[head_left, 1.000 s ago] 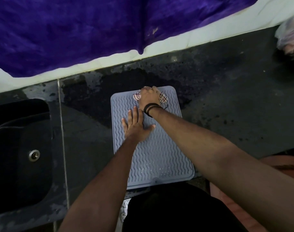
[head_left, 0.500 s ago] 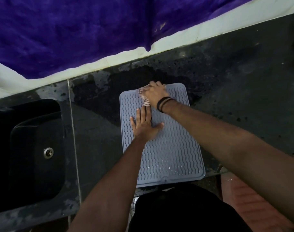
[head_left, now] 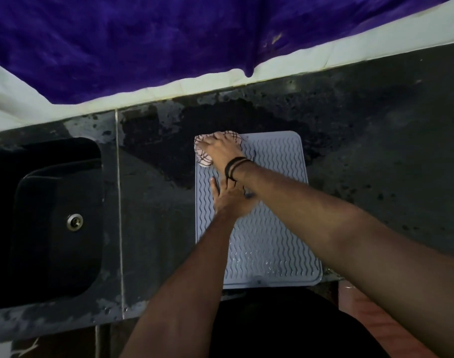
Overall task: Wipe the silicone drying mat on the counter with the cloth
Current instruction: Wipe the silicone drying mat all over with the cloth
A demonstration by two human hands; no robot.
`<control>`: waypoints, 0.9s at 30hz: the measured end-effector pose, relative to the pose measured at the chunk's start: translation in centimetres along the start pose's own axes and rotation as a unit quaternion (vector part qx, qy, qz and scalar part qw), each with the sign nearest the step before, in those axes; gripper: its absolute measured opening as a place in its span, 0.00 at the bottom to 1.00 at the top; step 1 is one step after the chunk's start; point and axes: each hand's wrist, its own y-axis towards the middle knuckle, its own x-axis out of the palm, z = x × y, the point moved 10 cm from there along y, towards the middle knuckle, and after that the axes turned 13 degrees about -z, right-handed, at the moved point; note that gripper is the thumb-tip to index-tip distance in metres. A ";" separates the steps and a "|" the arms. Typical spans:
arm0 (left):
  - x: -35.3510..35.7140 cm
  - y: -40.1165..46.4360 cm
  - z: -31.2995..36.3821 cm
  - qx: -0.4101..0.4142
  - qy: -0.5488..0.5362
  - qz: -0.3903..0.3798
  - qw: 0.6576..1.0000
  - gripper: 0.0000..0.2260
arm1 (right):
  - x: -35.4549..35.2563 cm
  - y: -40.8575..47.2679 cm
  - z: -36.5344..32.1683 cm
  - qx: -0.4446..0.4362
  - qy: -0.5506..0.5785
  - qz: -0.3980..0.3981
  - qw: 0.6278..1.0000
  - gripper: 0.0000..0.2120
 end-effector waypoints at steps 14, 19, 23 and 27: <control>-0.1 0.0 0.0 0.004 -0.024 0.003 1.000 0.47 | -1.4 0.0 2.4 0.103 0.038 -0.010 0.994 0.18; -0.5 0.1 -0.1 0.006 -0.037 0.026 0.999 0.45 | -0.2 -1.4 3.5 0.024 -0.059 -0.028 0.998 0.20; -0.9 -0.3 0.0 0.005 -0.037 0.036 0.999 0.45 | 0.6 -5.2 8.2 0.028 -0.101 -0.025 0.994 0.21; -0.8 -0.5 0.2 0.012 -0.047 0.028 0.998 0.46 | 1.0 -8.6 12.3 0.084 -0.123 -0.042 0.988 0.19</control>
